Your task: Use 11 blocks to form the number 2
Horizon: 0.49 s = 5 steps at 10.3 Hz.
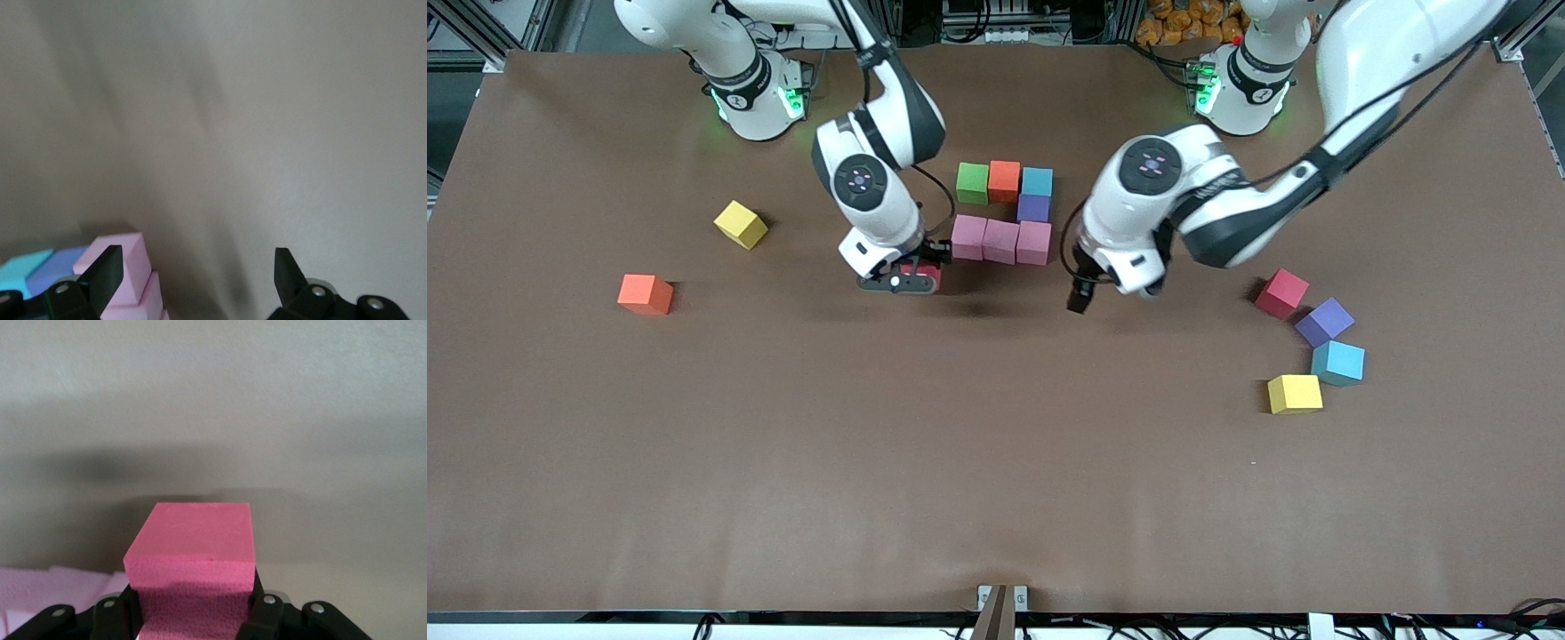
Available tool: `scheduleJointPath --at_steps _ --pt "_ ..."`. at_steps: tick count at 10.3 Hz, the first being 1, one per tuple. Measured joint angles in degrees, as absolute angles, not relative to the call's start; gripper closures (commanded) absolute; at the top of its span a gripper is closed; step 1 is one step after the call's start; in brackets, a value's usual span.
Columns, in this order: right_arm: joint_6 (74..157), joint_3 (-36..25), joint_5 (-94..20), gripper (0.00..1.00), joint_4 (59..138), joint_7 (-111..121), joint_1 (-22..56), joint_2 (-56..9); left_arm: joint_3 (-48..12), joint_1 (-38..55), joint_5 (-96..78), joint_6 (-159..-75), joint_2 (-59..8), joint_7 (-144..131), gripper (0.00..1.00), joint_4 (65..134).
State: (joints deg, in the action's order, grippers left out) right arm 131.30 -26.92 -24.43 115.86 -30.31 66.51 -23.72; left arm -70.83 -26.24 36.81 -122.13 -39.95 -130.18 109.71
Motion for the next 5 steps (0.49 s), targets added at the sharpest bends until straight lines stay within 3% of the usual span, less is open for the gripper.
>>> scheduleJointPath --at_steps 5 --pt "130.79 -26.03 -30.72 1.0 110.0 -35.29 68.89 -31.2 -70.13 -33.71 36.83 -121.95 -40.0 -110.84 0.0 108.86"
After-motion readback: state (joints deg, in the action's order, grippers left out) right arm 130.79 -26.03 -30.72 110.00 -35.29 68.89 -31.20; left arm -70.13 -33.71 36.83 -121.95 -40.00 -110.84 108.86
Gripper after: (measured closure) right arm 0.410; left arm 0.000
